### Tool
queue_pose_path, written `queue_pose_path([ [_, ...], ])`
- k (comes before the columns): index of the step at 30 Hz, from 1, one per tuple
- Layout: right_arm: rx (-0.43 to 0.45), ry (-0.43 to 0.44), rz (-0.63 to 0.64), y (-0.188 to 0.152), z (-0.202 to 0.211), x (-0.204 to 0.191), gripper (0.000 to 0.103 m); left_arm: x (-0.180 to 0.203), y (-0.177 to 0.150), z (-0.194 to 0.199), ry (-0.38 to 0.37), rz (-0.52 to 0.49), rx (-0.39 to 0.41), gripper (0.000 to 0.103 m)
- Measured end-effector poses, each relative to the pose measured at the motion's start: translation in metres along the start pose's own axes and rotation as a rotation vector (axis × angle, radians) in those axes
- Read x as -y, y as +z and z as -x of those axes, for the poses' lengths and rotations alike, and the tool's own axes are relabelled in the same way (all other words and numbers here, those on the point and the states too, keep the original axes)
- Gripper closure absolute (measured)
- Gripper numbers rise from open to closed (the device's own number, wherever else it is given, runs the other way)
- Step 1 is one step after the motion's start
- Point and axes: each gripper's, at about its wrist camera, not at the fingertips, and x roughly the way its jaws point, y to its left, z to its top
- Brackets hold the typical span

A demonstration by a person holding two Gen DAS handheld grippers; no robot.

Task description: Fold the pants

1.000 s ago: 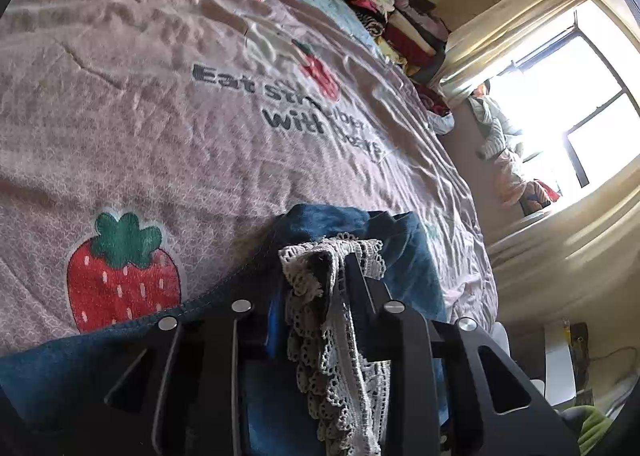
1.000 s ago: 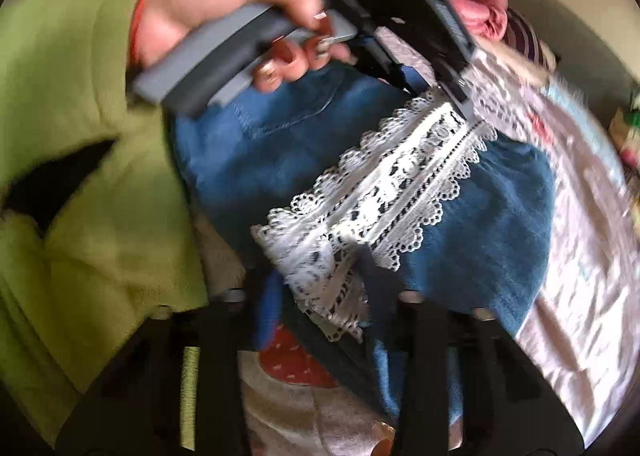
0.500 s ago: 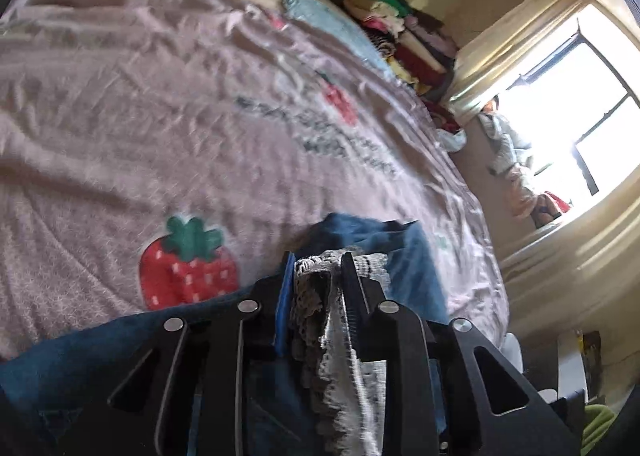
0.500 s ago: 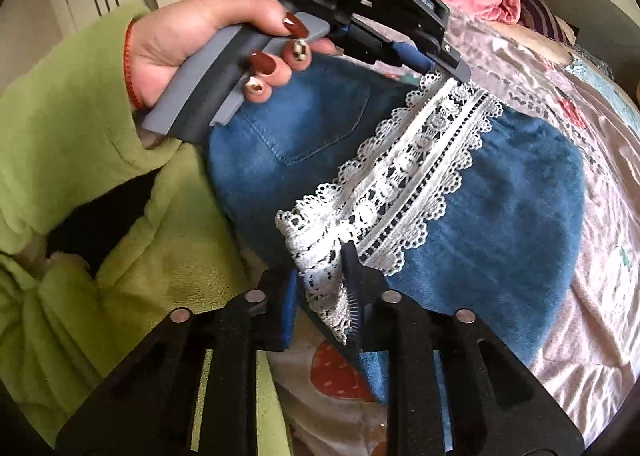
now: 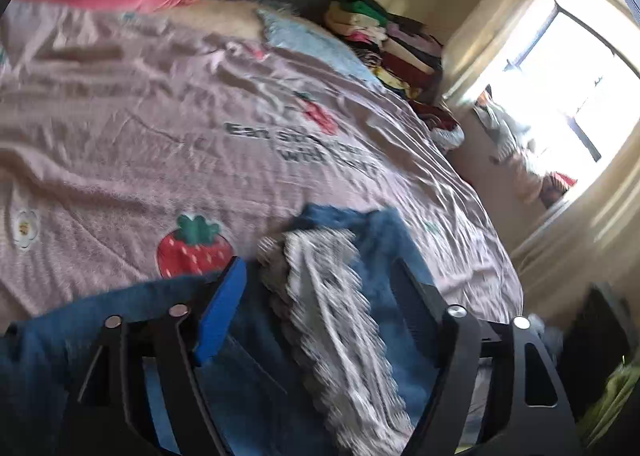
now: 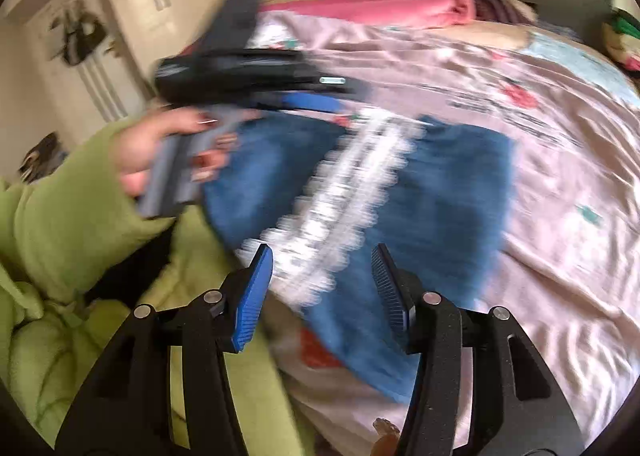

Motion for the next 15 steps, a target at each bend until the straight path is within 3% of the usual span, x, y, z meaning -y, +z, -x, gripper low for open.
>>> queue_pose_path([
  [3,-0.019,-0.032,-0.022,-0.007,-0.002,0.012,0.058,0.024,-0.021,0.012,-0.003,-0.079,-0.011,0.014],
  [7,-0.070,-0.077,-0.019,-0.017,-0.014,0.017,0.058,0.049,-0.051,0.020,-0.001,-0.169,-0.030,0.014],
  [9,-0.096,-0.102,-0.011,-0.022,-0.020,0.019,0.058,0.062,-0.069,0.020,-0.018,-0.224,-0.054,0.019],
  [11,-0.112,-0.124,-0.008,-0.027,-0.025,0.022,0.058,0.071,-0.082,0.015,-0.021,-0.266,-0.083,0.032],
  [15,-0.122,-0.134,-0.034,-0.034,-0.026,0.029,0.059,0.079,-0.111,-0.012,0.077,-0.352,-0.198,0.032],
])
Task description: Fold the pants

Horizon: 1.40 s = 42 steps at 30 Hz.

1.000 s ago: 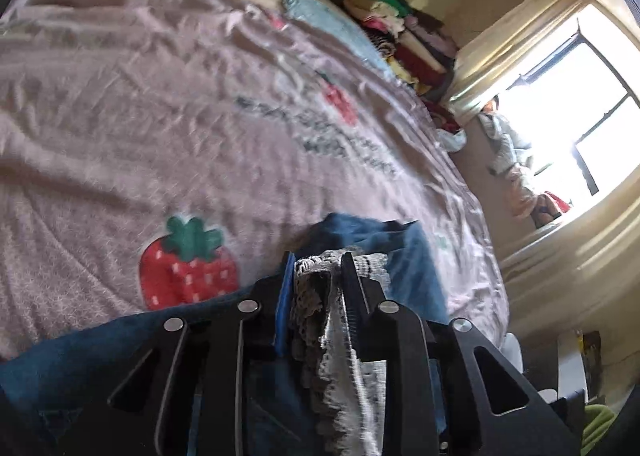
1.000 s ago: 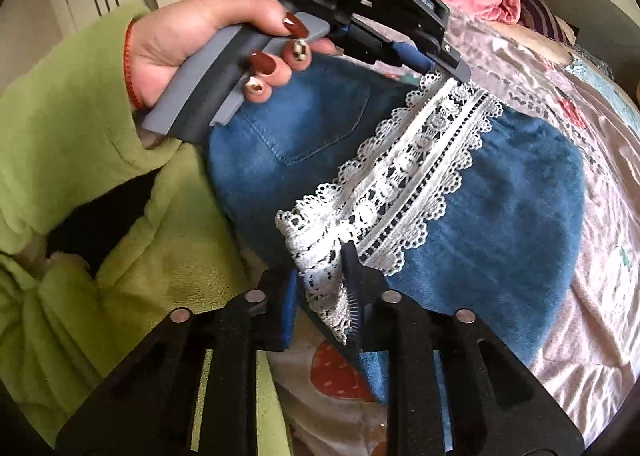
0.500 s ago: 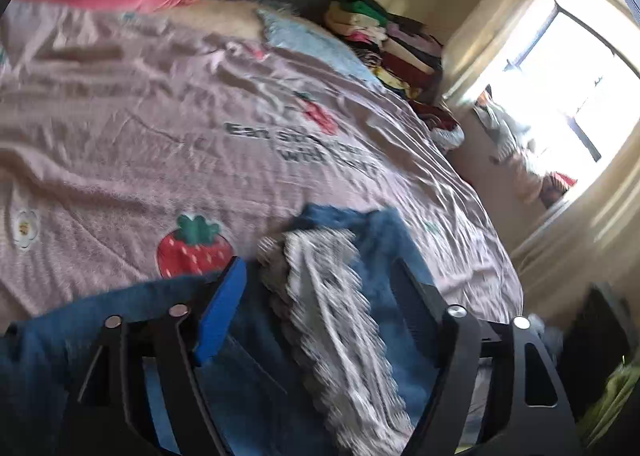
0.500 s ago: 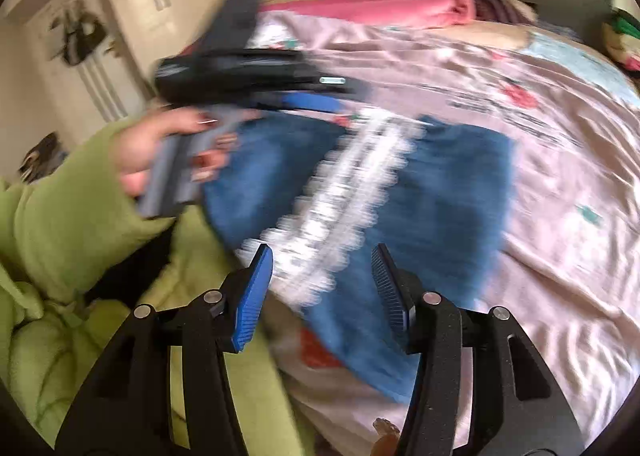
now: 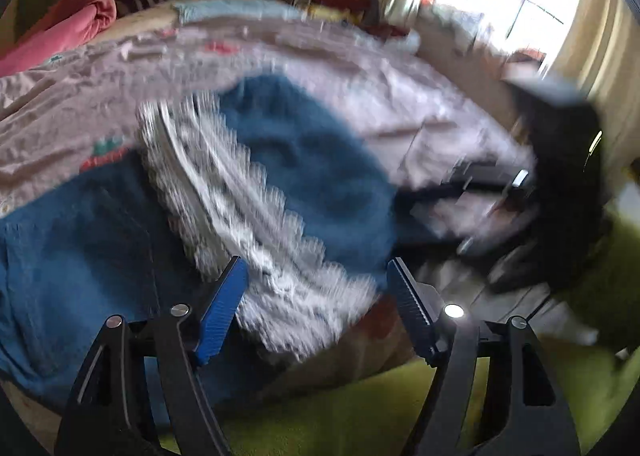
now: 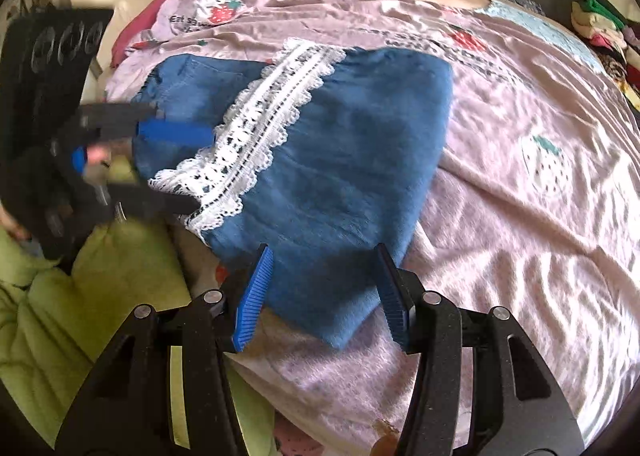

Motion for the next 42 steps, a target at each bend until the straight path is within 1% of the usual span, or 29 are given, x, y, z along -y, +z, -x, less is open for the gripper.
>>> queue_pose_path([
  [1,-0.008,-0.010,-0.005,-0.001,-0.001,0.001,0.059,0.000,-0.002,-0.005,0.015,-0.004,-0.016,0.032],
  [4,-0.026,-0.028,-0.022,-0.003,-0.006,0.006,0.058,-0.005,-0.003,-0.008,0.013,0.002,-0.020,0.032],
  [8,-0.029,-0.020,-0.042,-0.004,-0.010,0.009,0.058,-0.007,-0.006,-0.007,0.007,0.009,-0.014,0.032],
  [12,-0.024,-0.013,-0.049,-0.001,-0.002,0.009,0.058,-0.007,-0.007,0.001,0.005,0.028,0.001,0.031],
  [18,0.088,-0.042,-0.045,0.025,0.026,0.015,0.057,-0.014,0.000,0.035,-0.003,0.091,0.099,0.031],
  [22,0.144,-0.051,-0.034,0.054,0.027,0.019,0.057,-0.010,0.001,0.039,0.014,0.080,0.120,0.031],
  [24,0.152,-0.034,-0.018,0.071,0.021,0.019,0.057,-0.005,0.002,0.037,0.010,0.071,0.120,0.032],
  [26,0.142,-0.041,-0.003,0.088,0.011,0.019,0.057,0.000,0.002,0.032,0.010,0.052,0.102,0.032],
  [28,0.132,-0.037,0.000,0.102,0.000,0.022,0.057,0.004,0.001,0.024,0.026,0.024,0.077,0.032],
  [29,0.112,-0.036,-0.006,0.111,-0.011,0.024,0.057,0.004,0.001,0.018,0.031,0.020,0.055,0.032],
  [30,0.105,-0.035,-0.008,0.115,-0.017,0.025,0.057,0.004,-0.001,0.010,0.046,0.022,0.023,0.032],
  [32,0.083,-0.036,-0.016,0.124,-0.032,0.029,0.057,0.001,-0.005,-0.001,0.053,0.033,-0.018,0.032],
  [34,0.056,-0.038,-0.030,0.130,-0.047,0.033,0.057,-0.002,-0.007,-0.003,0.049,0.036,-0.020,0.031],
  [37,0.012,-0.068,-0.065,0.136,-0.068,0.044,0.057,-0.005,-0.008,-0.005,0.048,0.038,-0.025,0.030],
  [39,-0.016,-0.076,-0.090,0.137,-0.078,0.050,0.057,-0.006,-0.010,-0.006,0.047,0.038,-0.025,0.029],
  [42,-0.028,-0.071,-0.093,0.135,-0.087,0.052,0.057,-0.011,-0.011,-0.006,0.032,0.057,-0.022,0.029],
])
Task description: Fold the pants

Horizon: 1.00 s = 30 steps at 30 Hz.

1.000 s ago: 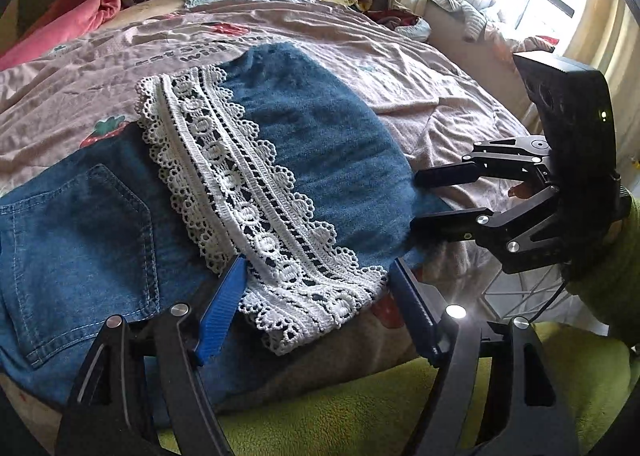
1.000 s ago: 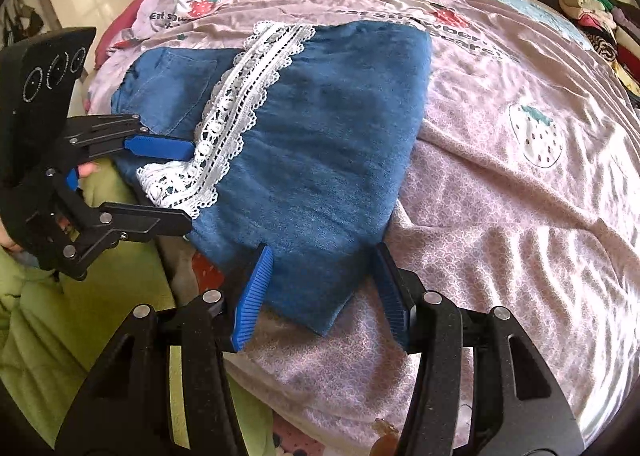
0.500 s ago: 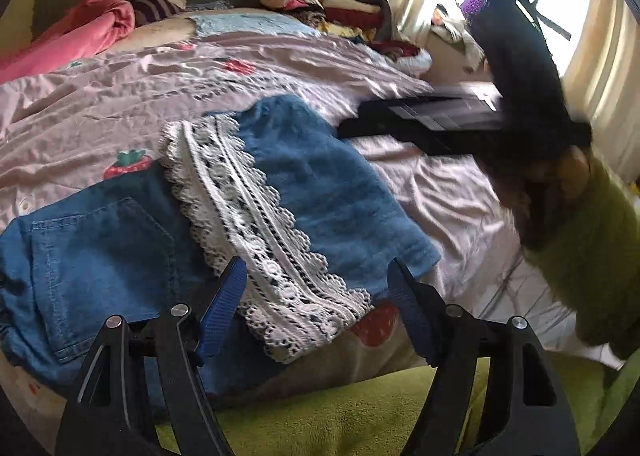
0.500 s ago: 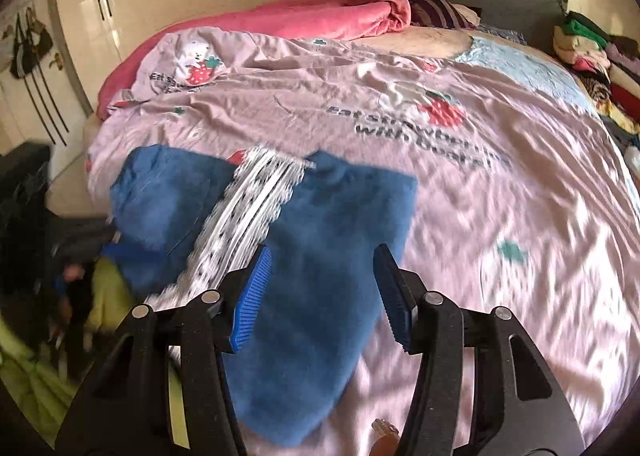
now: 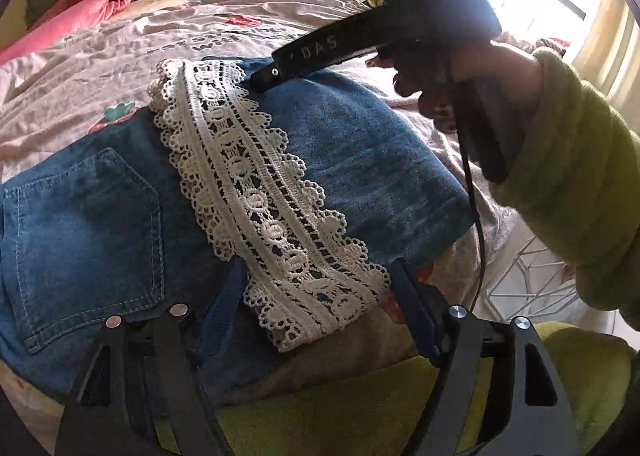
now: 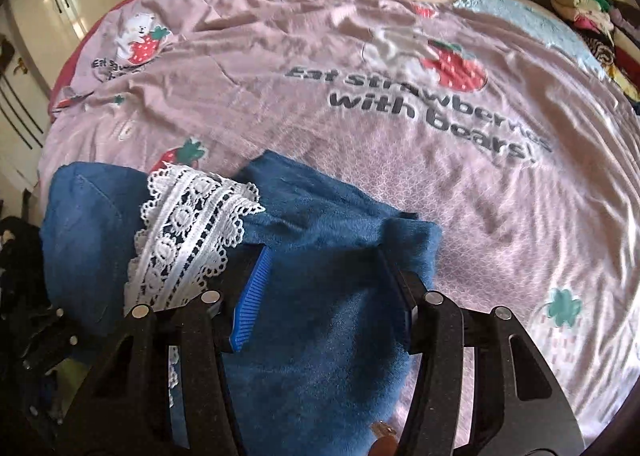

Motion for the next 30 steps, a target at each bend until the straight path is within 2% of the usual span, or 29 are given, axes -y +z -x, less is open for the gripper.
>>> queue_pose_path([
  [4,0.009,0.008,-0.006,-0.002,-0.001,0.001,0.057,-0.001,0.001,0.001,-0.007,0.006,0.004,0.028],
  [5,0.015,0.007,-0.007,-0.002,0.001,0.001,0.057,-0.001,0.001,0.001,0.002,0.011,0.002,0.019],
  [7,0.036,0.003,-0.005,-0.002,0.007,0.000,0.056,-0.002,0.001,0.005,0.010,0.022,0.005,0.017],
  [10,0.079,-0.008,-0.022,-0.003,0.022,-0.001,0.046,-0.005,0.003,0.014,0.018,0.040,0.029,0.015],
  [13,0.105,-0.003,-0.034,-0.005,0.033,0.000,0.041,-0.009,0.005,0.024,0.039,0.054,0.050,0.010],
  [16,0.129,-0.006,-0.044,-0.009,0.046,0.001,0.033,-0.011,0.006,0.029,0.083,0.054,0.052,0.004],
  [21,0.159,-0.006,-0.056,-0.012,0.062,0.000,0.026,-0.014,0.007,0.040,0.150,0.064,0.063,0.005],
  [30,0.212,0.003,-0.009,-0.005,0.087,-0.023,0.018,-0.029,0.005,0.066,0.214,0.119,0.112,0.005],
])
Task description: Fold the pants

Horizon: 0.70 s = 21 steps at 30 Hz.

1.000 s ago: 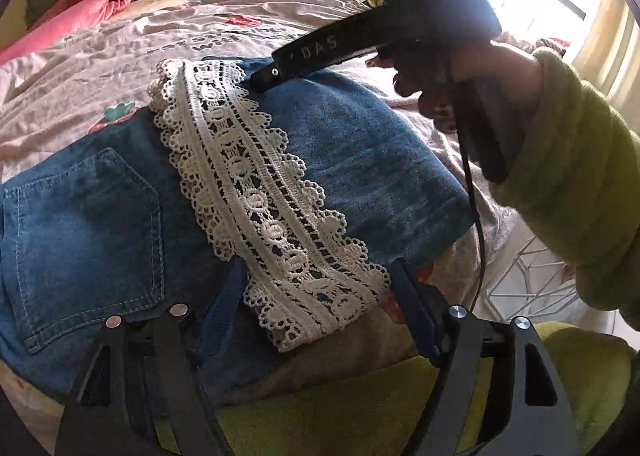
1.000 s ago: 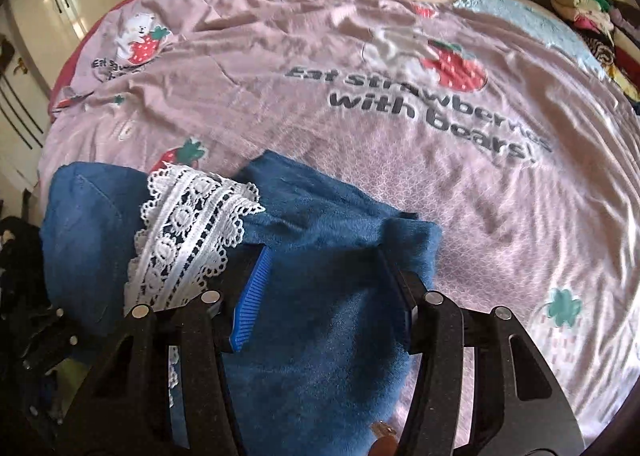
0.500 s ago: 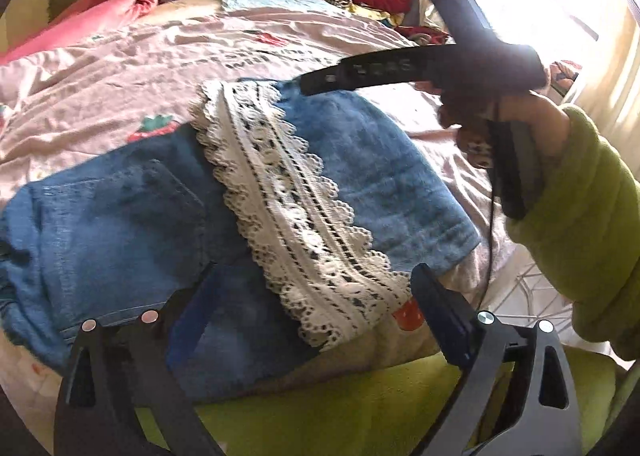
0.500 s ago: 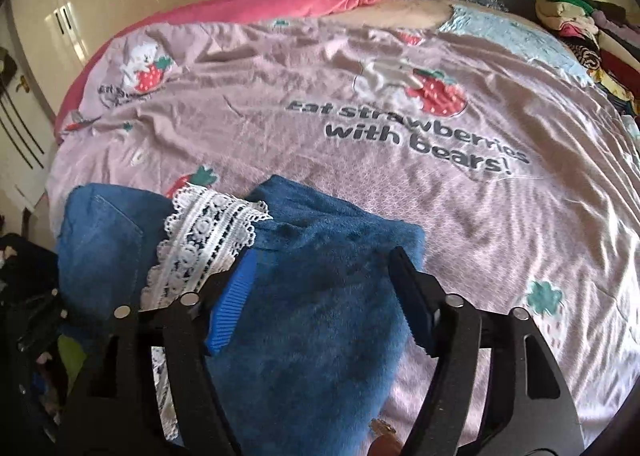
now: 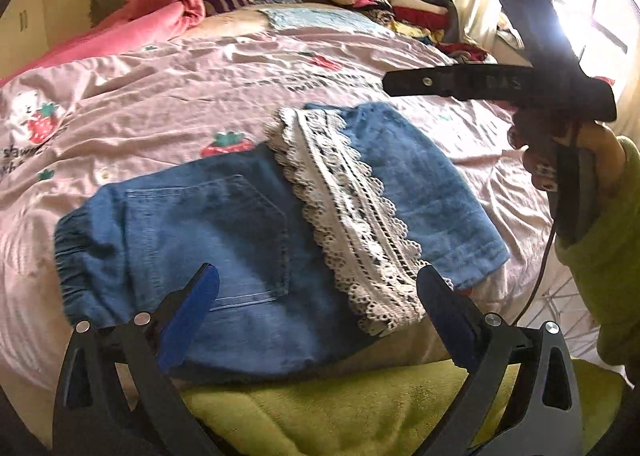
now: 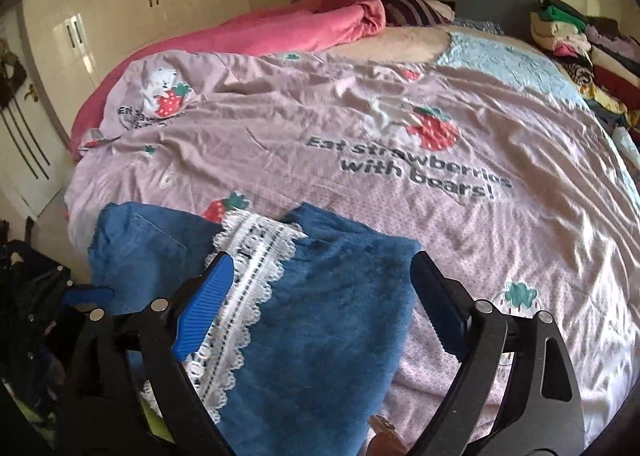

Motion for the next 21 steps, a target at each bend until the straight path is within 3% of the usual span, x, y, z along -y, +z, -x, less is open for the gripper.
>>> queue_pose_path([
  [11,0.039,0.040,0.052,0.018,0.011,-0.039,0.016,-0.040,-0.006,0.033,0.099,0.102,0.063,0.005],
  [21,0.020,0.080,0.135,0.031,0.000,-0.085,0.015,-0.075,-0.021,0.050,0.149,0.195,0.072,0.004],
])
